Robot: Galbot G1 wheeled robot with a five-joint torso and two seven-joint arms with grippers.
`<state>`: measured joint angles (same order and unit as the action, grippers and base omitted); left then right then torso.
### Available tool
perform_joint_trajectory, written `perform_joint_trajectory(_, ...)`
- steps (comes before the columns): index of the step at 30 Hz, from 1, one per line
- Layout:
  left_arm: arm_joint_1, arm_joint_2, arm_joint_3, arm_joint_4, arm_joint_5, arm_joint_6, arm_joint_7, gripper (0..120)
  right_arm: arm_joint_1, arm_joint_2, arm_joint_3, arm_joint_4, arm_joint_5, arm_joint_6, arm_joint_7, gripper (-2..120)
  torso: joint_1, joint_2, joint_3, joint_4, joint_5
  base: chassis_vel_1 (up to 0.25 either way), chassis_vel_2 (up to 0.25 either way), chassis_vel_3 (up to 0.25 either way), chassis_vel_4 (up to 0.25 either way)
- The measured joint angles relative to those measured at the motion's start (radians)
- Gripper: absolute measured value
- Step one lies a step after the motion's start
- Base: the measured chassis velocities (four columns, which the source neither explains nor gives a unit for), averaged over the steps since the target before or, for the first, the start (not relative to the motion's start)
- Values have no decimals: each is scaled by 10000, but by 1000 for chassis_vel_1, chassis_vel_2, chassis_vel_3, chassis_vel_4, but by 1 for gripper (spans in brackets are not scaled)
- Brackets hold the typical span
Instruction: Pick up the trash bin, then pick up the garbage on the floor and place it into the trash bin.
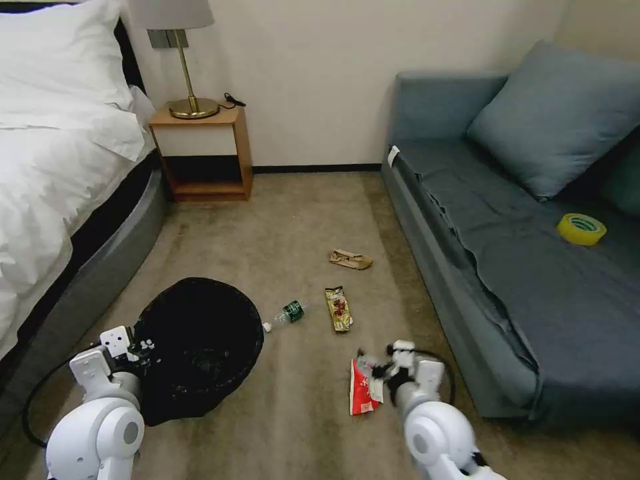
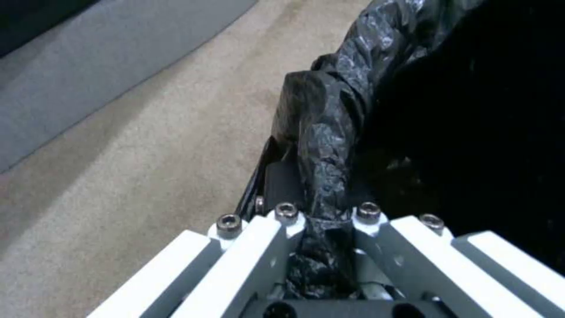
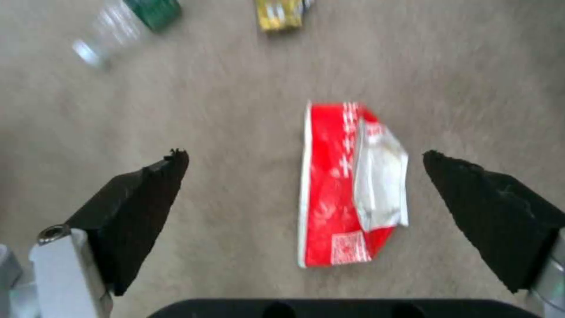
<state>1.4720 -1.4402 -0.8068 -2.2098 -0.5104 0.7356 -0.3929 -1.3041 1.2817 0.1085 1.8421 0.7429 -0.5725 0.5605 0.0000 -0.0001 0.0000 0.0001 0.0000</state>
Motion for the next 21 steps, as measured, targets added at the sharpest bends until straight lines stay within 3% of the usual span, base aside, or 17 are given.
perform_joint_trajectory(9,101,-67,-232,147,73,0,81,2,1307,137,-966,-2687,-580,145,77,100,0,0,1,-1,1,0,0,0,0)
perform_joint_trajectory(16,113,-55,-309,146,81,0,88,2,1727,63,-1039,-3610,-857,434,-174,100,0,0,0,-1,0,0,0,0,0)
perform_joint_trajectory(21,134,-66,-311,107,119,-1,89,2,1877,54,-1074,-4186,-1289,792,-417,88,0,1,1,-1,0,0,0,0,0)
